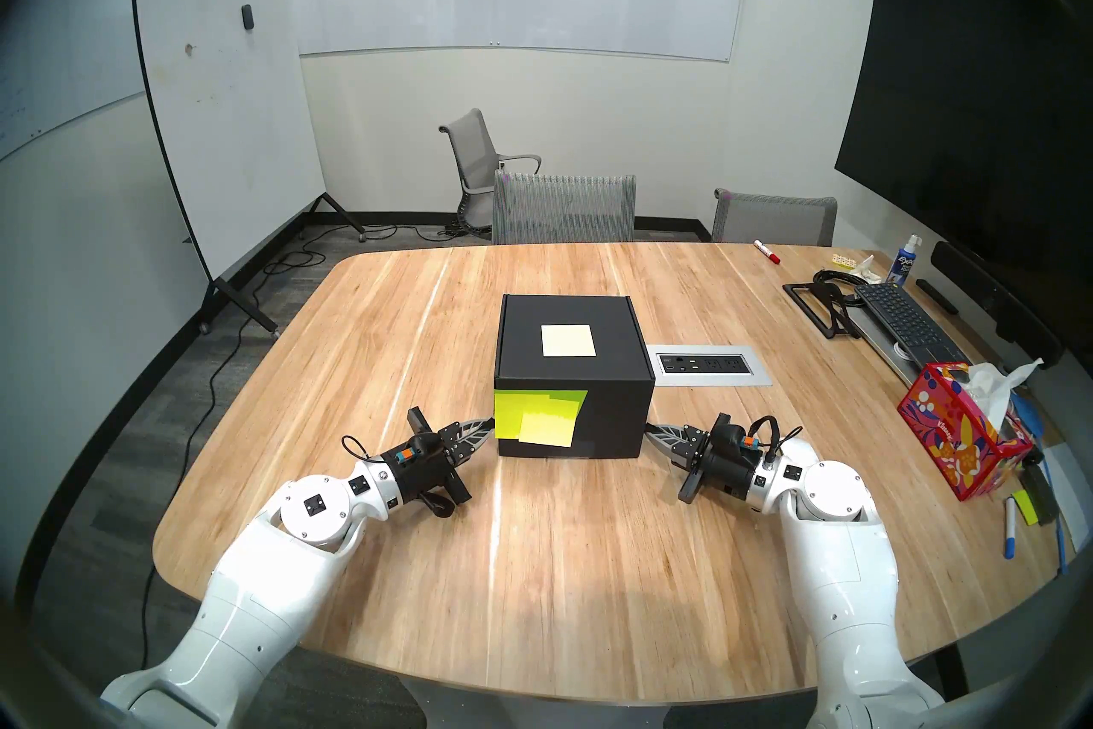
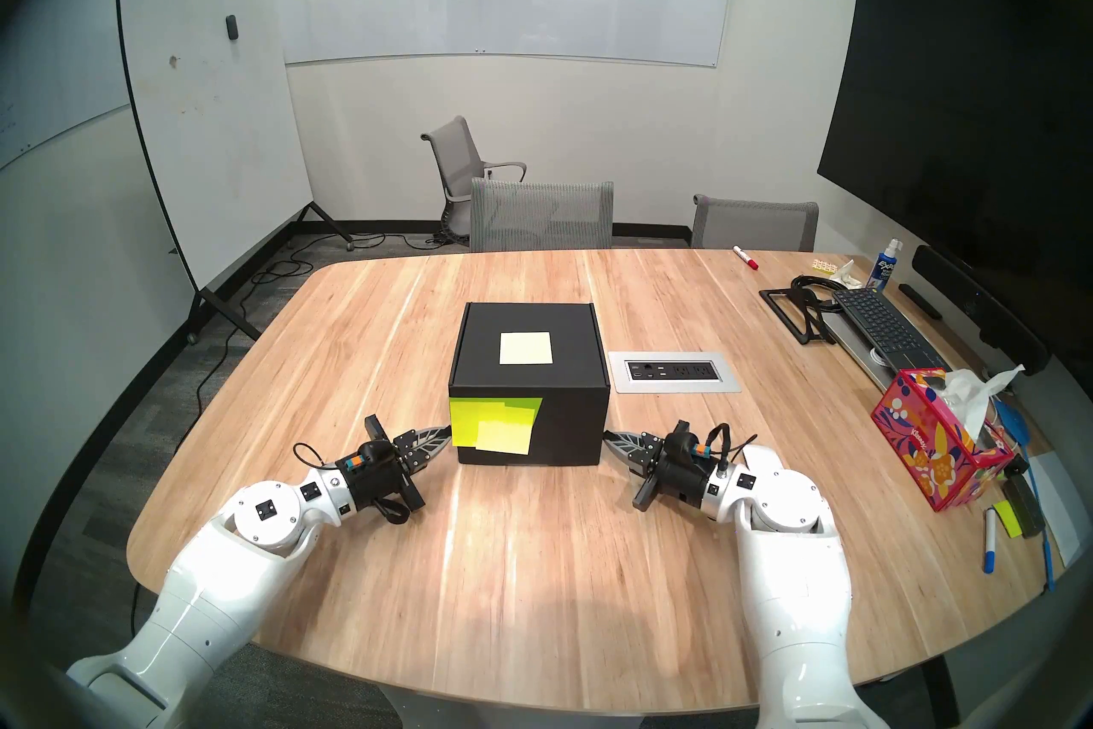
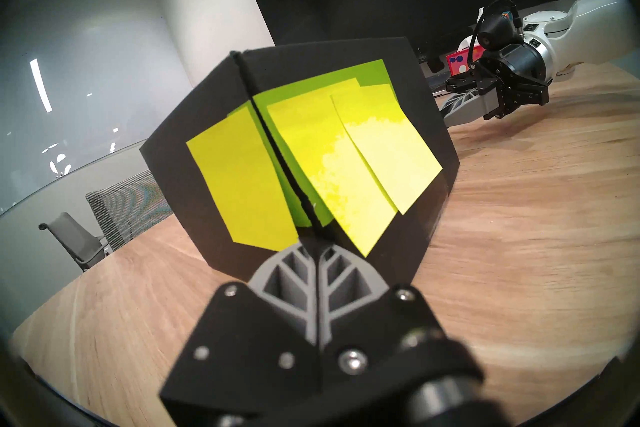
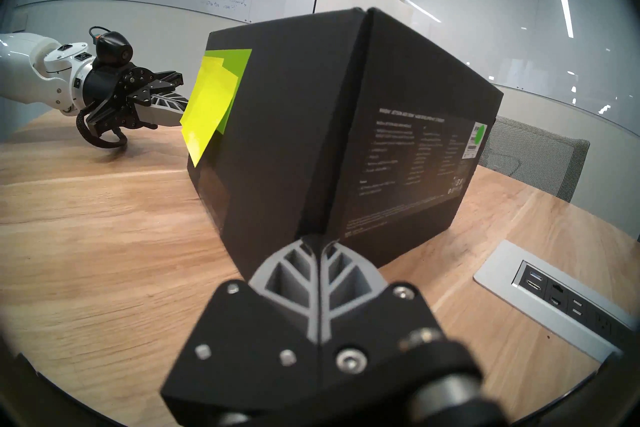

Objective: Open the box and place the mouse inside

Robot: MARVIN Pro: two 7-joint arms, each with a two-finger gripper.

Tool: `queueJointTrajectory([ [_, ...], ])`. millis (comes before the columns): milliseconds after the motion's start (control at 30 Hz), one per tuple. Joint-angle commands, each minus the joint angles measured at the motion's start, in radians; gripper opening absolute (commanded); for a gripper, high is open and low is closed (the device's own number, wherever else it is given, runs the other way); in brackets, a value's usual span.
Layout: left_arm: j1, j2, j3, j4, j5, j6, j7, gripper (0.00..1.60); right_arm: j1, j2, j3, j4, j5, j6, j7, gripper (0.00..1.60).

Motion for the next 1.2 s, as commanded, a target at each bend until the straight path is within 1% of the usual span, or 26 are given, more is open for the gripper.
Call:
queueJointTrajectory([
  [0, -0.010, 0.002, 0.001, -0.016, -0.019, -0.020, -0.022, 0.00, 0.026, -0.017, -0.013, -0.009, 0.003, 0.003, -0.003, 0.00],
  [133, -0.013, 0.002, 0.002, -0.014, -0.024, -0.022, -0.033, 0.00, 0.028, -0.019, -0.013, -0.009, 0.000, 0.004, -0.005, 0.00],
  [500, 0.001, 0.013, -0.008, -0.044, -0.050, -0.019, -0.064, 0.00, 0.022, -0.014, -0.004, -0.025, -0.003, 0.016, -0.004, 0.00],
  [1167, 0.058, 0.020, -0.025, -0.141, -0.066, -0.009, -0.088, 0.00, -0.035, -0.010, 0.024, -0.113, 0.014, 0.043, 0.035, 0.00],
])
